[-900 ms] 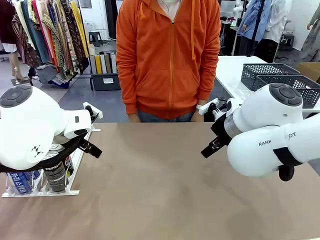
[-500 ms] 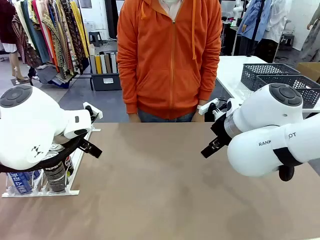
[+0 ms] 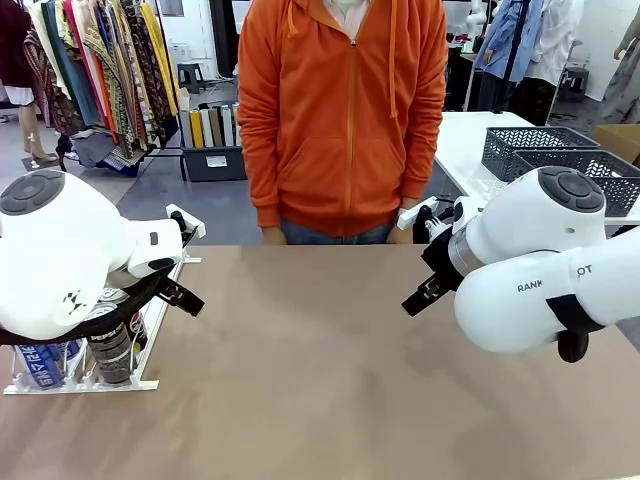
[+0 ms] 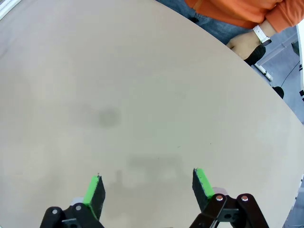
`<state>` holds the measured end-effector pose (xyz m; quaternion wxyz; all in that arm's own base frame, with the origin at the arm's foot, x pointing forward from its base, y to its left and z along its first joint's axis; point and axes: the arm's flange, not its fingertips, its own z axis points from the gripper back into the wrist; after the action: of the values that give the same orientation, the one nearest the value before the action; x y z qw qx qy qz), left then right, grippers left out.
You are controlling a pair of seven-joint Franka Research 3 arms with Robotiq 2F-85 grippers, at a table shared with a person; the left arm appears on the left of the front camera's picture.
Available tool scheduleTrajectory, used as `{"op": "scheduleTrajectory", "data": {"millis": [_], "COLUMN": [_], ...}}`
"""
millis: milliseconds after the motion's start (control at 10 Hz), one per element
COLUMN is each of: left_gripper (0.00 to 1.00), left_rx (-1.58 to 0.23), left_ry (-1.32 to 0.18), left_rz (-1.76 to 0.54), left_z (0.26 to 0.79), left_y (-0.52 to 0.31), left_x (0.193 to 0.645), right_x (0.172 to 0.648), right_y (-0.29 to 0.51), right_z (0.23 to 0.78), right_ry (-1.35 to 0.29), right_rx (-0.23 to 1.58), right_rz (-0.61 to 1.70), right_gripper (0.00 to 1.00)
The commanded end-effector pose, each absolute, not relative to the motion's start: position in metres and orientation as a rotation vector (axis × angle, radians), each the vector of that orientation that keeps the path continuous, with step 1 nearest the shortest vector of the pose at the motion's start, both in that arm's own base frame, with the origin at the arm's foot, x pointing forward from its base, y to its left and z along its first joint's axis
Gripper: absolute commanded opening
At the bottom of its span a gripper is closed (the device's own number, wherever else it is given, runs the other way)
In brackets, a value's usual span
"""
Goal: Retrieve and store the cans from the dispenser.
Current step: Pick up one can from the Automatic Can Dispenser and place it in the middle of the table.
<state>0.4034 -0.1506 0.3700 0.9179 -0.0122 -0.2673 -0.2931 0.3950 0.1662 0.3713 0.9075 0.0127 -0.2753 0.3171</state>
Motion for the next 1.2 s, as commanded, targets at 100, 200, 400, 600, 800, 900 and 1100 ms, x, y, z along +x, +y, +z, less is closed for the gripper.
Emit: {"op": "scheduleTrajectory", "data": {"millis": [100,200,400,600,800,900,1100], "left_gripper": [1.00,1.00,1.00,1.00,1.00,1.00,1.00], "left_rx": [-0.185,-0.320,-0.548,-0.779,-1.016,-1.127,-1.302], "left_ry": [-0.470,-0.377,-0.251,-0.201,-0.247,-0.299,-0.424], "left_rz": [-0.655,-0.749,-0.628,-0.562,-0.552,-0.480,-0.239], "left_z": [0.390,0.416,0.472,0.528,0.557,0.556,0.523], "left_y": [-0.144,-0.141,-0.140,-0.095,0.000,0.054,0.148], "left_x": [0.398,0.388,0.366,0.337,0.321,0.316,0.298], "right_x": [0.386,0.375,0.353,0.319,0.293,0.283,0.267], "right_y": [0.158,0.150,0.132,0.084,0.008,-0.031,-0.102], "right_z": [0.390,0.410,0.453,0.501,0.520,0.514,0.482], "right_ry": [-0.422,-0.382,-0.196,-0.153,-0.241,-0.308,-0.426], "right_rx": [0.178,0.301,0.627,0.952,1.191,1.286,1.454], "right_rz": [0.641,0.645,0.553,0.504,0.422,0.327,0.157], "right_gripper": [1.00,1.00,1.00,1.00,1.00,1.00,1.00]}}
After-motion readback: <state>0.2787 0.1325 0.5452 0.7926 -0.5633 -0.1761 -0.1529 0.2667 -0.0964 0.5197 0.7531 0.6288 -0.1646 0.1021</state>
